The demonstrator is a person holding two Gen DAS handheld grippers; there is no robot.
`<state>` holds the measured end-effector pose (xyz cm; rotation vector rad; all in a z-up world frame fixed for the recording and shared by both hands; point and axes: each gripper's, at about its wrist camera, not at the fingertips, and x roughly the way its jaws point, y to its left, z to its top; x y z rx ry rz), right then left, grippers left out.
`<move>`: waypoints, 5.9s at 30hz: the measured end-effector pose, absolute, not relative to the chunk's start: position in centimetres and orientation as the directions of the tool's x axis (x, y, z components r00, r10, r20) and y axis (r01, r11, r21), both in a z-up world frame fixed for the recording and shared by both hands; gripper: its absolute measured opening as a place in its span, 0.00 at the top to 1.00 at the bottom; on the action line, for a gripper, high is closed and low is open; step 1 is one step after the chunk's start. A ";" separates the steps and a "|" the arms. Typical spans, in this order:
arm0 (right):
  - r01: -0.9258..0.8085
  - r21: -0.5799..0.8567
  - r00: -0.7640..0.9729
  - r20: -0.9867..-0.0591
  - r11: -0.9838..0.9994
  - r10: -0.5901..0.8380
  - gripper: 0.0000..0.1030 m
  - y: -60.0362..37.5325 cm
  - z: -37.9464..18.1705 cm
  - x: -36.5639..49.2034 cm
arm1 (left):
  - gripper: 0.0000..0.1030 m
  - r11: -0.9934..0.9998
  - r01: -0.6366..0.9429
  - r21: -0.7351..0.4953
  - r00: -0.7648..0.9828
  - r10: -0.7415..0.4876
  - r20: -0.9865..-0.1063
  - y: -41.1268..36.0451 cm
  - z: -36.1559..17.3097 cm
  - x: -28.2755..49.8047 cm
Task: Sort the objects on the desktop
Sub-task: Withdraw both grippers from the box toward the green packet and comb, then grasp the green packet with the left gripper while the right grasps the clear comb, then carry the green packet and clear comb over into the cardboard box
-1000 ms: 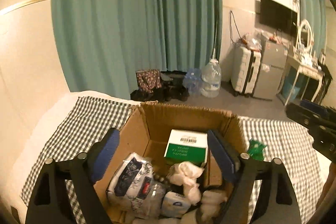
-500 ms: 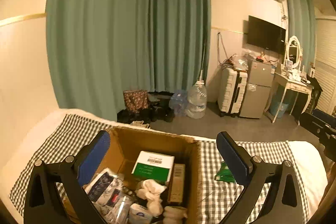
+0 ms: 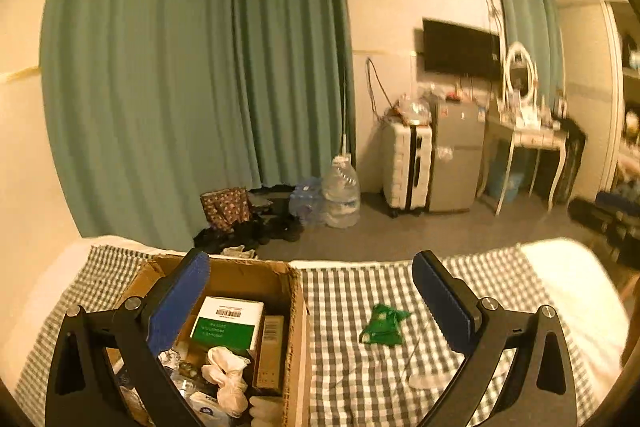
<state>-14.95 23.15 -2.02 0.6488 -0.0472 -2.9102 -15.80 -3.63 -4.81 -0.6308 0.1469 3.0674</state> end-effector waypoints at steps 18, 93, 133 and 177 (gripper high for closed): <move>0.215 0.068 -0.731 -0.651 -0.974 -0.207 0.10 27.3 -11.9 -17.9 | 0.00 -0.993 -0.094 0.073 -0.842 0.040 -0.539 2.1 -11.3 -21.4; 0.107 0.106 -0.750 -0.644 -0.989 -0.150 0.75 26.7 -16.8 -18.9 | 0.54 -0.983 -0.139 0.122 -0.769 0.030 -0.639 3.7 -15.5 -22.1; 0.128 0.077 -0.883 -0.445 -0.989 -0.149 0.75 21.1 -6.6 -9.3 | 0.53 -1.000 -0.024 0.004 -0.893 0.020 -0.450 -3.3 -5.6 -12.1; 0.406 0.041 -0.799 -0.469 -0.913 -0.377 0.75 -0.2 -6.2 -12.7 | 0.53 -0.982 0.183 0.036 -0.825 -0.174 -0.538 -21.2 -7.1 -13.2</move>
